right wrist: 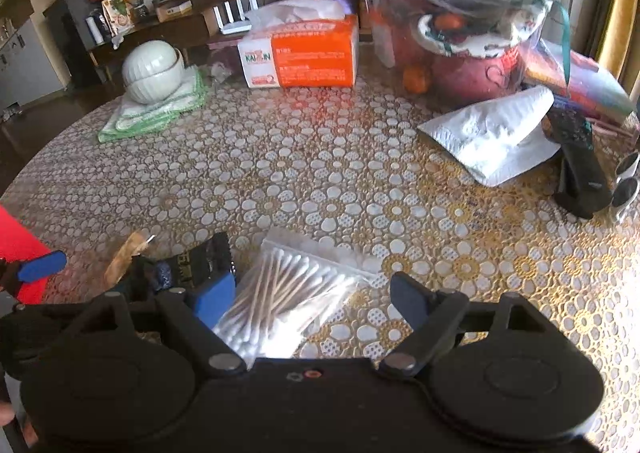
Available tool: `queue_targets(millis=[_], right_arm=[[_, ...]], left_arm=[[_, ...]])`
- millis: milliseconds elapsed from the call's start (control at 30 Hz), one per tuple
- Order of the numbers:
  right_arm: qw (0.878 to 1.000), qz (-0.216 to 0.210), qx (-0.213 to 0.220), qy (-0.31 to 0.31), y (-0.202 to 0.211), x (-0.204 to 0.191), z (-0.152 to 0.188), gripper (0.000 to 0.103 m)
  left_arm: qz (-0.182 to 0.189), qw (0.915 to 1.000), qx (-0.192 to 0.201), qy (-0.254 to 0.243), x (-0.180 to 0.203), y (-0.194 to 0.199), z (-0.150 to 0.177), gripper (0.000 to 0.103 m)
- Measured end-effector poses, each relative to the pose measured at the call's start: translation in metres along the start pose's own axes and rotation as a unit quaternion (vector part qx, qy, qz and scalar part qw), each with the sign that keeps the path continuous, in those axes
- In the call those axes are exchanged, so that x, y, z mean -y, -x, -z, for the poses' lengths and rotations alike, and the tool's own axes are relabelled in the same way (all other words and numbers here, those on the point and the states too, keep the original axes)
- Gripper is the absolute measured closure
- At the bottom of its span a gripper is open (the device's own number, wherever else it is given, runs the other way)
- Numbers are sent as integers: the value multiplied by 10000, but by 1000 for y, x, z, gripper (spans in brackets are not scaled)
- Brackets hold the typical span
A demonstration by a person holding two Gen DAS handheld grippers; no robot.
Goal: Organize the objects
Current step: 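Reach the left gripper to the orange snack while the right reaches the cotton-swab bag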
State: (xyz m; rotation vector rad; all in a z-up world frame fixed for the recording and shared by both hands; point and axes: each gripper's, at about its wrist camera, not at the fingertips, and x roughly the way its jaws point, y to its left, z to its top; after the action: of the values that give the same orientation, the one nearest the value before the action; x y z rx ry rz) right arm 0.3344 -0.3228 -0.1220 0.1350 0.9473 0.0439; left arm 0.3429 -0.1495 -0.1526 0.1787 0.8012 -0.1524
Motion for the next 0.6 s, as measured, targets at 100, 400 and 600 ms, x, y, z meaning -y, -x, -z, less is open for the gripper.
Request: queue_targets(millis=[100,400,600], right_arm=[[10000,-14,-36,27,-4,-2,3,18],[9996,-213,-169,-29,-8,-7,10,20],[9994,-306,-106,-115,-4,-5,13,33]], left_arm=[[94,9999,37,39,-1,-1,0,11],[603,9981,132,-49,10,4,-1,72],[645,9978,98,-100,14,7,0,80]])
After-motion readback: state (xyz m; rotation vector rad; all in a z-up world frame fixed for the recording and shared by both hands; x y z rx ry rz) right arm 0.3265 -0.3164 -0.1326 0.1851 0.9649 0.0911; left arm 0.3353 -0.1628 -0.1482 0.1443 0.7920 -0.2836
